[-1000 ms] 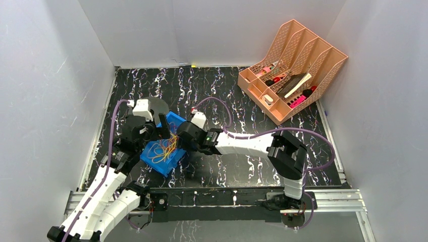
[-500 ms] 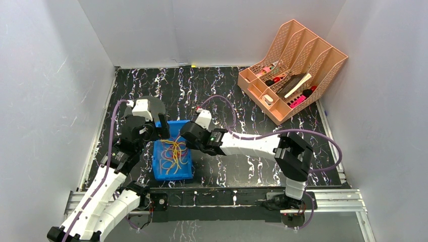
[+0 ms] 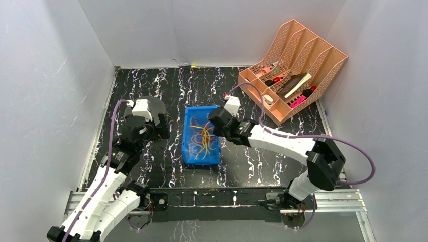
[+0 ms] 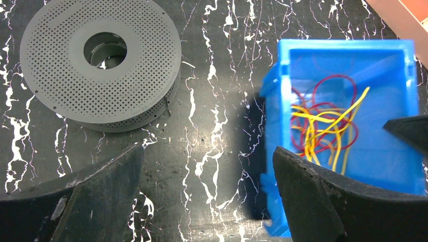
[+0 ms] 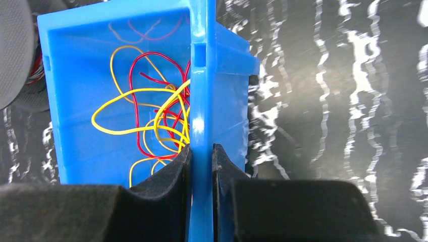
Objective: Wrap the cables
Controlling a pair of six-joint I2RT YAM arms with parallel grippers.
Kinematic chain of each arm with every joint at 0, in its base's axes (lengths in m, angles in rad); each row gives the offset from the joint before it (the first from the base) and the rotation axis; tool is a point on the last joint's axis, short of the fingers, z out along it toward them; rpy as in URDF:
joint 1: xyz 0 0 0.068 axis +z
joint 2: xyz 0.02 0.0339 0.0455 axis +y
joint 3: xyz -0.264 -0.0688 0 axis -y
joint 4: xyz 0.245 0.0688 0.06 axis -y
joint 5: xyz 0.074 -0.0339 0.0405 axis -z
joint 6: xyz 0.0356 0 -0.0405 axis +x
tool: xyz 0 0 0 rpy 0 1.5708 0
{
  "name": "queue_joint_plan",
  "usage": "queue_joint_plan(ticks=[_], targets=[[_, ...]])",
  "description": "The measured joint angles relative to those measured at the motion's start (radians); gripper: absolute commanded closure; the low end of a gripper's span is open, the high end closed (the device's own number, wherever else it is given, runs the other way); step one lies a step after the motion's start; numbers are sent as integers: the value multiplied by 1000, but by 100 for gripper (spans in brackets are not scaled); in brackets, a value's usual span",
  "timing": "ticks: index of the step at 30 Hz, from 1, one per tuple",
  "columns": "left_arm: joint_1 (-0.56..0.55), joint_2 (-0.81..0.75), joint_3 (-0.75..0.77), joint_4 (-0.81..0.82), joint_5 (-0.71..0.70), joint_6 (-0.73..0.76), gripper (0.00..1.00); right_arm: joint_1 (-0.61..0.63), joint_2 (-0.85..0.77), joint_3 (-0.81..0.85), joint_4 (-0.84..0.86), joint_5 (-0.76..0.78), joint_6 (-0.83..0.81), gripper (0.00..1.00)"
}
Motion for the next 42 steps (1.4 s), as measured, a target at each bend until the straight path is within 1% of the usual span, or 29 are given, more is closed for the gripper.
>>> queue_joint_plan(ticks=[6,9,19,23,28,36,37,39,42], targets=[[0,3,0,0,0,0,2,-154,-79,-53,-2,-63,-142,100],[0,6,0,0,0,0,2,-217,-85,-53,-3,-104,-202,100],[0,10,0,0,0,0,2,-421,-85,-49,-6,-323,-383,100],[0,14,0,0,0,0,2,-500,-60,-27,-7,-407,-419,100],[0,16,0,0,0,0,2,-570,3,-4,5,-472,-423,100],[0,35,0,0,2,0,2,-601,92,21,58,-502,-417,100],[0,37,0,0,2,0,2,-603,102,29,66,-505,-418,97],[0,41,0,0,2,0,2,-610,118,38,83,-511,-418,85],[0,54,0,0,3,0,2,-626,135,50,102,-521,-419,58]])
